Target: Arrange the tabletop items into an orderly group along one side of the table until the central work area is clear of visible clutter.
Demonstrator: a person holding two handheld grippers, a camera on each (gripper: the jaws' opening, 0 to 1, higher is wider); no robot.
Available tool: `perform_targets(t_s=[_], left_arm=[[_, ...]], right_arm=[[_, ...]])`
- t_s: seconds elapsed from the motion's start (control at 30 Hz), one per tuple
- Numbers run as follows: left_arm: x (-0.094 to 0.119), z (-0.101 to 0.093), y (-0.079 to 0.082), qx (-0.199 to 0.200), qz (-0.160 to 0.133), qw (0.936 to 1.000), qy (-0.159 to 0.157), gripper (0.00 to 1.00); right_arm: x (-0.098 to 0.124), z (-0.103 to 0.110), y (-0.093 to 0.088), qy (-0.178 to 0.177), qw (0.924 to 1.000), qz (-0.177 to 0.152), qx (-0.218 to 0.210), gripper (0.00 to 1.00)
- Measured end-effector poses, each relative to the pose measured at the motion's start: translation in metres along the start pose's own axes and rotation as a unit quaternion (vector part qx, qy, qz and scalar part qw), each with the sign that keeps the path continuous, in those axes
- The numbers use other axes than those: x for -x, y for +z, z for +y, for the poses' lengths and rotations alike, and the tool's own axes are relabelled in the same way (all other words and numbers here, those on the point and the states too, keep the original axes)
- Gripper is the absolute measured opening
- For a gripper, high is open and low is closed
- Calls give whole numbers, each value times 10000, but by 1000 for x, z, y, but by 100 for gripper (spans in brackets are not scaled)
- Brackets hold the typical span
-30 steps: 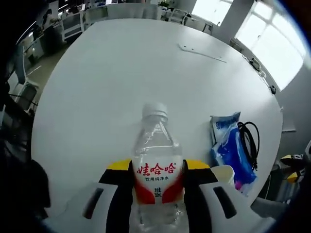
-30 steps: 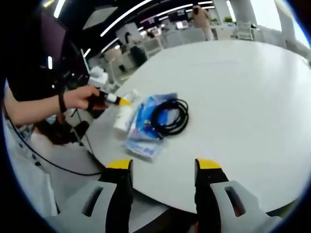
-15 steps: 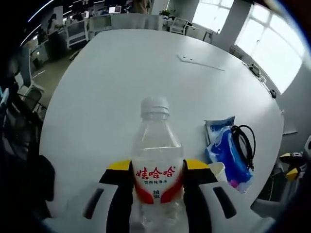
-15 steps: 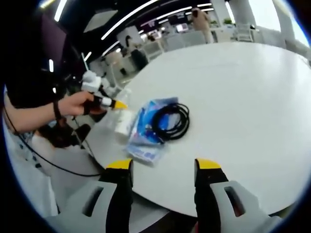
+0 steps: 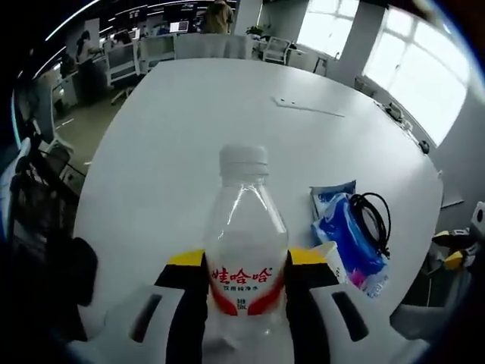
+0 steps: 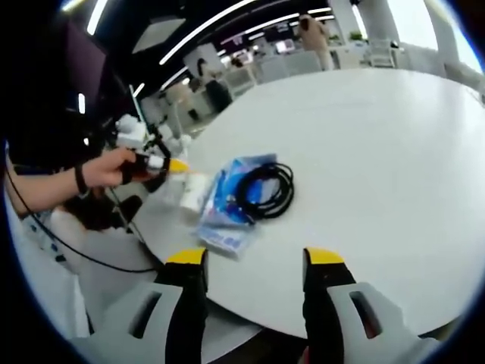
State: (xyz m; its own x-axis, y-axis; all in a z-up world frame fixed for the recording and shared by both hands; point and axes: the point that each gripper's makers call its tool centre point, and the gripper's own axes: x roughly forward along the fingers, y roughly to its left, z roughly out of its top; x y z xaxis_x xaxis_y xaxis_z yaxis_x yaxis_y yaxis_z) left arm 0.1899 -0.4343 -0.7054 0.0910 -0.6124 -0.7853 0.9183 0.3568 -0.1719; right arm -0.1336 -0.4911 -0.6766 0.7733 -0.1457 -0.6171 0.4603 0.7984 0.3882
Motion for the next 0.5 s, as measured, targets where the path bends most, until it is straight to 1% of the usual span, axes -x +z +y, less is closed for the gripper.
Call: perform_targets(t_s=[0.3,0.4,0.5], left_arm=[[21,0,-9,20,-168,9998,74,38],[25,-1,-12,-26,-277,9996,77,38],[31,-1,-15,-16,-323,9994,110,38]], right_arm=[[7,-3,-4,-32,10000,-55,-35,48],[7,-3,-5,-26,10000,-71,-55,48],[7,-1,-5,-10,10000,-70,-42,48]])
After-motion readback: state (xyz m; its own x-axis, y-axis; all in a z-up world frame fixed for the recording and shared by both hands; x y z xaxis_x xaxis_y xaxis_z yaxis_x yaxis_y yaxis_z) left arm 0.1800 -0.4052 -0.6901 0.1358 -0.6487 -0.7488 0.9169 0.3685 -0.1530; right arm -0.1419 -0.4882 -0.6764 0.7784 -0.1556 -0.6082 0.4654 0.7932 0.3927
